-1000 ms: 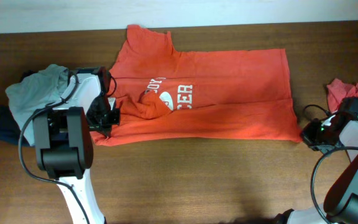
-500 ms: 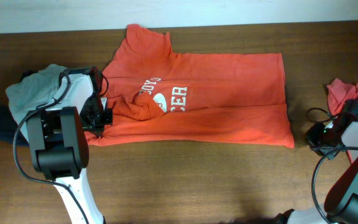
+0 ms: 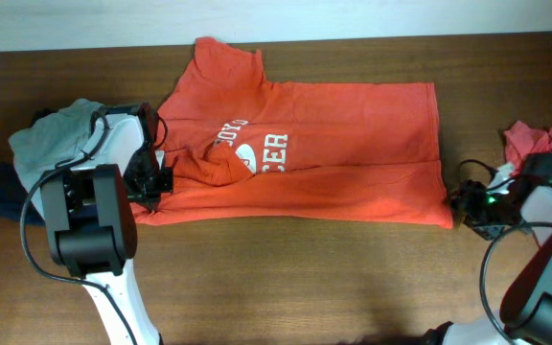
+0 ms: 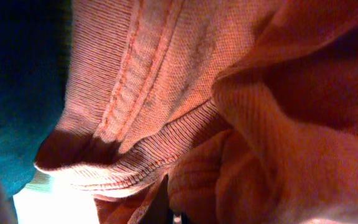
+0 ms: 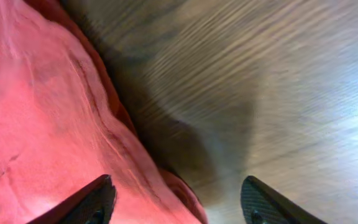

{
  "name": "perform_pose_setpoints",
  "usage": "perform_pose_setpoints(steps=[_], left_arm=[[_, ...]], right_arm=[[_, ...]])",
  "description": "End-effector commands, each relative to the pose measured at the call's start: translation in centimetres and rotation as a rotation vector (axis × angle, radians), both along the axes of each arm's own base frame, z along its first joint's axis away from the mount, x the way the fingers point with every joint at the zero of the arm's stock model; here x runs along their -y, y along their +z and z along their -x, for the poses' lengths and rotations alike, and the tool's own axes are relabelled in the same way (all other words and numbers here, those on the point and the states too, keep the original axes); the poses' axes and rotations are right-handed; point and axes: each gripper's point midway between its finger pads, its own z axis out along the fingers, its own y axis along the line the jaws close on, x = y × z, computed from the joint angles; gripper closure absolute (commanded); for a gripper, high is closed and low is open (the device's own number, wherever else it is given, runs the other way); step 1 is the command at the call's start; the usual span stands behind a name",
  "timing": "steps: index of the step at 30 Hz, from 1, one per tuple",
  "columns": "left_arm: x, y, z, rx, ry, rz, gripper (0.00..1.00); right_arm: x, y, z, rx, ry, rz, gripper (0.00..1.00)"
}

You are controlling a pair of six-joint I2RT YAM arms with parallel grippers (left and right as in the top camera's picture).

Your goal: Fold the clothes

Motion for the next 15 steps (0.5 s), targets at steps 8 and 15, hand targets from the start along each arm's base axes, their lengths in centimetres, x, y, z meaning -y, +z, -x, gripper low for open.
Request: perform_pose_setpoints(steps=[8,15], left_arm=[[-1.1,-0.2,0.7,-0.021,-0.004,-0.036,0.98],[-1.1,0.0,1.2,-0.043,-0.005,-0.036,0.99]], right_arm=[[-1.6,-1.6,1.1,-0.064,0.06,-0.019,0.87],[2.2,-1.8,2.9,-0.196,-0.041,0.153,0.96]])
